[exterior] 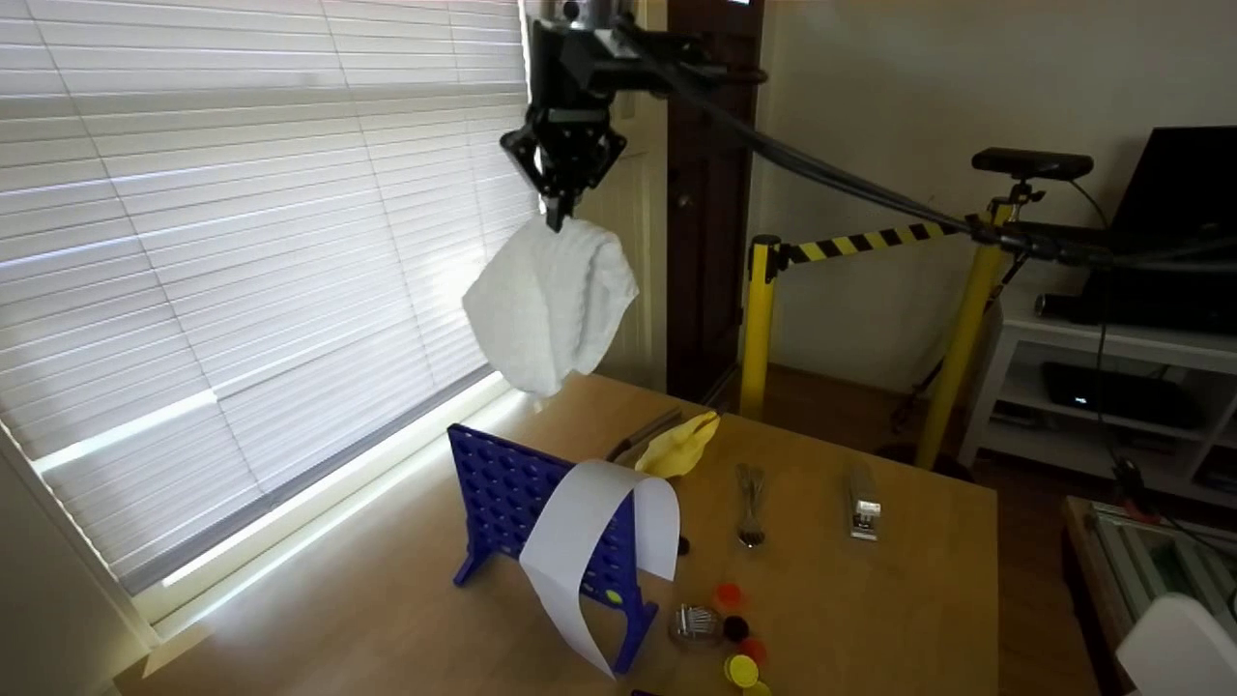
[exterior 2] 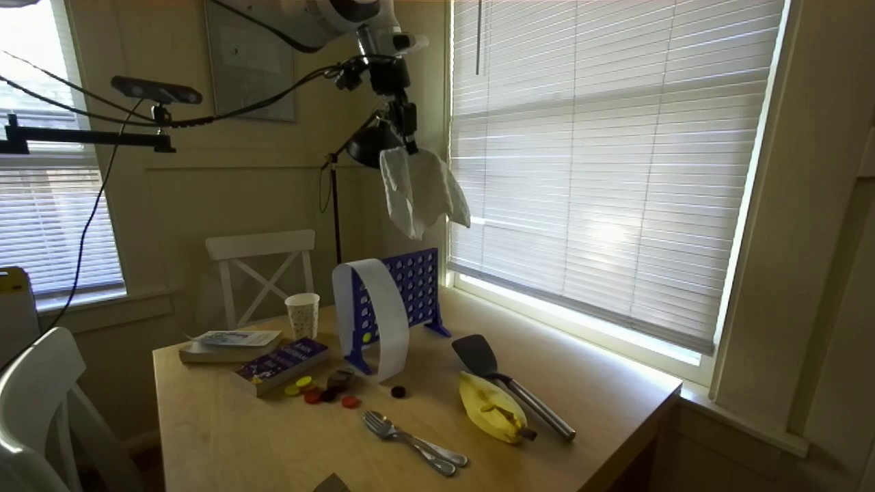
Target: Remove the white towel from the top of the blue gameboard.
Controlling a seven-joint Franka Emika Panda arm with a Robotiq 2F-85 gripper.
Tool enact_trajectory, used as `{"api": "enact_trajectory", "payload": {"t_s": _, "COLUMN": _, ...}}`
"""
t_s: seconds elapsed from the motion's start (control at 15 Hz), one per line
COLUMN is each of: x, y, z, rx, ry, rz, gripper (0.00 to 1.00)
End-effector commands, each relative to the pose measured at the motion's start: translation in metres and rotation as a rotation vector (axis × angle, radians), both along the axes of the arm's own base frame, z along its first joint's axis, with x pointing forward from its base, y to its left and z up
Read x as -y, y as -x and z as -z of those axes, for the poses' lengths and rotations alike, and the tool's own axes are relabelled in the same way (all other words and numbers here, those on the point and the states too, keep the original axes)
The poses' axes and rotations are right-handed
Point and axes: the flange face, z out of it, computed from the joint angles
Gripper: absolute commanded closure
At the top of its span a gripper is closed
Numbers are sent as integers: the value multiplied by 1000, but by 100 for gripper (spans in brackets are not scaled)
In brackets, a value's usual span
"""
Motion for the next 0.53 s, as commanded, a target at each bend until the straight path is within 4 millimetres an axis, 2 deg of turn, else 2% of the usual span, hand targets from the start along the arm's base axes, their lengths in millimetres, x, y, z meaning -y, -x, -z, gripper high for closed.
{"api": "enact_trajectory", "payload": {"t_s": 0.0, "x": 51, "y": 49, "z": -8, "rx": -75, "ry": -34, "rz": 122, "gripper": 99}}
{"api": "enact_trajectory", "payload": {"t_s": 0.2, "x": 91, "y": 79, "z": 1, "rx": -113, "ry": -66, "rz": 230, "gripper": 99}}
{"api": "enact_trajectory", "payload": {"t_s": 0.47, "x": 129, "y": 107, "z": 33, "rx": -169, "ry": -104, "rz": 329, "gripper": 99}}
